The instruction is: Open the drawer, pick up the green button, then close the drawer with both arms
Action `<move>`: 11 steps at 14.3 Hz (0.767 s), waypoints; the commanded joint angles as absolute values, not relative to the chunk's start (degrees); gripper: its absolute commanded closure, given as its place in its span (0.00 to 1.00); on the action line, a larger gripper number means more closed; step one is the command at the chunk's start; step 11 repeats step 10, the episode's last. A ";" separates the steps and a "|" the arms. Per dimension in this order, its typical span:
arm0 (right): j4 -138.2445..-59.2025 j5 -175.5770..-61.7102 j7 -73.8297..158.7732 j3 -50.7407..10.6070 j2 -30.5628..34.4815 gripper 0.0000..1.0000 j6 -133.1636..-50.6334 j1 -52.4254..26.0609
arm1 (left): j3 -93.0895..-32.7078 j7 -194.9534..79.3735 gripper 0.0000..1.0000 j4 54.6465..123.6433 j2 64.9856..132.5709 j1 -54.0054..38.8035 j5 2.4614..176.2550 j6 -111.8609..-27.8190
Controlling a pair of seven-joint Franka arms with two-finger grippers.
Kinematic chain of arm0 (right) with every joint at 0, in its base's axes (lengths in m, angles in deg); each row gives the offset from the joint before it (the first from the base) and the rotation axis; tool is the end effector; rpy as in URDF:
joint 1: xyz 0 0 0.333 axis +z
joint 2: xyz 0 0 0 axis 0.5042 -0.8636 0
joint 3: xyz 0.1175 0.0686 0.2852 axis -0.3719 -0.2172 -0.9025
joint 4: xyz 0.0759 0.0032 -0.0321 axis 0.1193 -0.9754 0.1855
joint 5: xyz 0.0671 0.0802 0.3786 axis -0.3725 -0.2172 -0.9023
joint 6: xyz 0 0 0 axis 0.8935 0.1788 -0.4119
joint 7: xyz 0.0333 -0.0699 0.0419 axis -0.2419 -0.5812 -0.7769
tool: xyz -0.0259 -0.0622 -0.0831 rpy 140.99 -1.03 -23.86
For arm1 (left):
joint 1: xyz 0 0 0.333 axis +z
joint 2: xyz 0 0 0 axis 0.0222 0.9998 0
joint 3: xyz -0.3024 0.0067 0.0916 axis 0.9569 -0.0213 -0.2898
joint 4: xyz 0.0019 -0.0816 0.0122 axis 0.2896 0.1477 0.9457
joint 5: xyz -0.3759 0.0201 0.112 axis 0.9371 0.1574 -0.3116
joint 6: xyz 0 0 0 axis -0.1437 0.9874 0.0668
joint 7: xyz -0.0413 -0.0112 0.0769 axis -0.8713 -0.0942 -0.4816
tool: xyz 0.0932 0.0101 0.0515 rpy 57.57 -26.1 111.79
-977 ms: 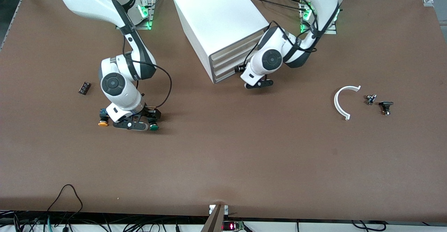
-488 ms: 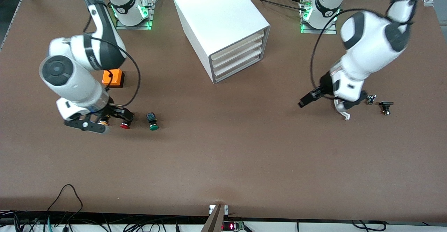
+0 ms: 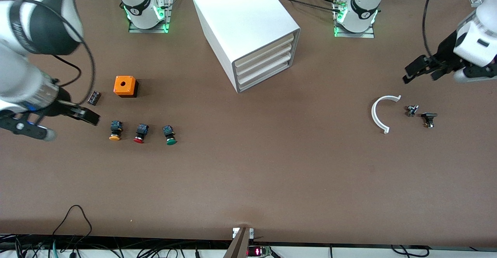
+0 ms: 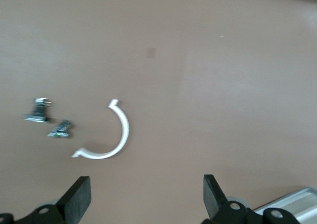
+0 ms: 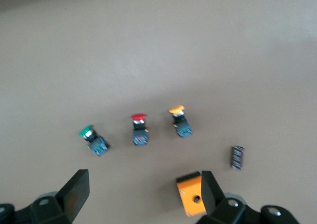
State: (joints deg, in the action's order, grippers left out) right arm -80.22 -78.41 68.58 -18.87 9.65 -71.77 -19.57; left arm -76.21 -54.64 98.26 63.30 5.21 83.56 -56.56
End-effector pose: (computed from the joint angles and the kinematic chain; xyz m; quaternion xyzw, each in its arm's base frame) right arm 0.6403 0.0494 0.5485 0.9887 -0.1429 0.0031 0.0449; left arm 0.5160 -0.0165 0.5818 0.9957 0.0807 0.0398 0.0237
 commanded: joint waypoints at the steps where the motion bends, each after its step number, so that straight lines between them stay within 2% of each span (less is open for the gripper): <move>1: -80.47 -79.42 66.05 -20.42 12.50 0.00 -67.43 -21.93 | -75.60 -55.19 0.00 96.66 64.71 4.53 80.80 -55.16; 3: -81.08 -79.77 62.39 -19.11 13.11 0.00 -64.88 -22.37 | -75.25 -55.36 0.00 94.91 65.94 4.61 80.72 -52.88; 7: -84.68 -80.39 51.46 -16.55 15.57 0.00 -65.31 -22.55 | -74.98 -55.01 0.00 93.58 66.48 4.35 80.72 -51.11; 10: -97.29 -80.30 51.37 -16.55 24.33 0.00 -72.13 -22.55 | -74.98 -55.53 0.00 92.97 66.74 4.35 80.63 -51.03; 11: -97.29 -80.30 51.37 -16.55 24.33 0.00 -72.13 -22.55 | -74.98 -55.53 0.00 92.97 66.74 4.35 80.63 -51.03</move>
